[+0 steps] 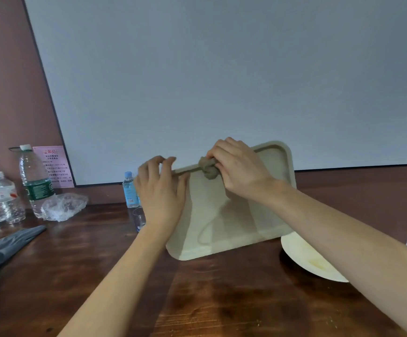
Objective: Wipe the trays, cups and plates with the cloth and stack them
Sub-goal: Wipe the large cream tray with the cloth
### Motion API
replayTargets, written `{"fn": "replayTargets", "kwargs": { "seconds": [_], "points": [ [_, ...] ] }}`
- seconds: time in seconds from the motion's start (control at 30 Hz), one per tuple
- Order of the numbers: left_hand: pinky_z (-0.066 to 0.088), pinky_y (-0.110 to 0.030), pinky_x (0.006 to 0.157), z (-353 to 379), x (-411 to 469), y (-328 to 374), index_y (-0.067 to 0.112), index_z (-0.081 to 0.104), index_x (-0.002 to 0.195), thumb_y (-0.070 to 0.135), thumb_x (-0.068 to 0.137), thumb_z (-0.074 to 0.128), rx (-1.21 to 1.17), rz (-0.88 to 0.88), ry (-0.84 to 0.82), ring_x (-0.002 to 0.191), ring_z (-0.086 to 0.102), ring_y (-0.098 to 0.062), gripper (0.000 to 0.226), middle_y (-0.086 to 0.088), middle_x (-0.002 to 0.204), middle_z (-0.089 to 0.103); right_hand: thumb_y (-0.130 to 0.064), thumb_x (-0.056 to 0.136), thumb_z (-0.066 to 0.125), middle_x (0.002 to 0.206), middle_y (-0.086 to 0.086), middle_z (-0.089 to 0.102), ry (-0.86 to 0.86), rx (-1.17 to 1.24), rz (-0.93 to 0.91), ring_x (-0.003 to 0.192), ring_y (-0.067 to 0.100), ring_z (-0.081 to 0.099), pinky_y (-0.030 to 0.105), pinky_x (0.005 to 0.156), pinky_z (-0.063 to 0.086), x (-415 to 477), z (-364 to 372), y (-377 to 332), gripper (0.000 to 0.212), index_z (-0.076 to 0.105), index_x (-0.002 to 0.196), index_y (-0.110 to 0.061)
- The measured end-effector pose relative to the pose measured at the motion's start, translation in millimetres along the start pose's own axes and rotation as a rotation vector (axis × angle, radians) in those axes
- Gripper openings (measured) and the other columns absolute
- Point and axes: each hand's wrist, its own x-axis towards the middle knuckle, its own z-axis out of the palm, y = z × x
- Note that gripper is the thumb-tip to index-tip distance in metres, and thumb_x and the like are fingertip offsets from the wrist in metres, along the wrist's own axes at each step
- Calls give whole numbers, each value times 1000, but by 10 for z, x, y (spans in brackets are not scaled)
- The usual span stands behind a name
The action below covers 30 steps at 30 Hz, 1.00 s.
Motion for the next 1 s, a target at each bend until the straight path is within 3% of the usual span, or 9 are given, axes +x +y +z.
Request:
{"fn": "replayTargets", "kwargs": {
  "seconds": [0.07, 0.13, 0.23, 0.4, 0.57, 0.7, 0.8, 0.9, 1.0],
  "points": [
    [42, -47, 82, 52, 34, 145, 9, 69, 105, 25, 98, 64, 49, 174, -7, 102, 57, -38, 18, -12, 113, 64, 6, 82, 65, 101, 5, 66, -14, -7, -64, 89, 28, 56, 38, 72, 43, 118, -4, -126, 25, 68, 102, -8],
    [42, -46, 74, 78, 98, 228, 6, 62, 92, 18, 94, 51, -7, 208, -20, 88, 54, -37, 16, -13, 101, 61, 6, 81, 66, 102, 4, 65, -15, -13, -86, 91, 28, 56, 38, 73, 44, 183, -3, -168, 28, 69, 104, -8],
    [43, -48, 70, 32, 199, 165, 6, 61, 84, 7, 96, 62, -92, 206, 2, 84, 48, -32, 12, -11, 92, 57, 8, 83, 66, 105, 2, 65, -2, -41, -64, 93, 26, 55, 38, 74, 45, 136, -66, -70, 31, 69, 108, -11],
    [37, -37, 73, -85, 86, -64, 10, 66, 82, 15, 98, 75, -126, 123, 22, 83, 46, -22, 19, -1, 88, 55, 6, 85, 64, 104, 1, 66, 24, -111, 21, 92, 27, 56, 45, 73, 48, -17, -302, 285, 27, 67, 105, -11],
    [39, -40, 73, -76, 47, -91, 10, 66, 88, 10, 96, 75, -104, 100, -21, 84, 49, -25, 12, -2, 90, 54, 8, 87, 62, 103, -2, 67, 48, -111, 90, 90, 25, 56, 44, 64, 51, -33, -377, 394, 26, 69, 103, -12],
    [39, -39, 64, -24, 181, 219, 13, 61, 94, 21, 98, 74, -135, 132, -106, 86, 51, -25, 15, -1, 92, 53, 1, 90, 50, 102, -1, 67, 67, -96, -3, 90, 24, 55, 43, 65, 48, 197, -441, 171, 26, 70, 101, -11],
    [35, -38, 60, -3, 352, 448, 11, 58, 91, 22, 99, 72, -169, 160, -51, 78, 48, -24, 20, -1, 88, 50, -14, 92, 38, 101, 0, 67, 66, -66, -93, 90, 26, 56, 40, 66, 46, 353, -483, -37, 35, 72, 99, -11],
    [26, -33, 61, -34, 417, 460, 12, 54, 86, 20, 103, 68, -231, 162, -5, 72, 40, -16, 23, 5, 85, 46, -9, 95, 49, 106, -5, 67, 147, -25, 8, 96, 21, 57, 38, 69, 50, 355, -506, 4, 29, 74, 107, -16],
    [28, -29, 60, -66, 346, 389, 13, 54, 81, 19, 104, 69, -335, 102, 14, 67, 40, -15, 28, 5, 81, 47, -10, 98, 62, 111, -9, 68, 233, 106, 173, 102, 18, 62, 39, 80, 54, 247, -466, 84, 27, 75, 120, -19]
  ]
}}
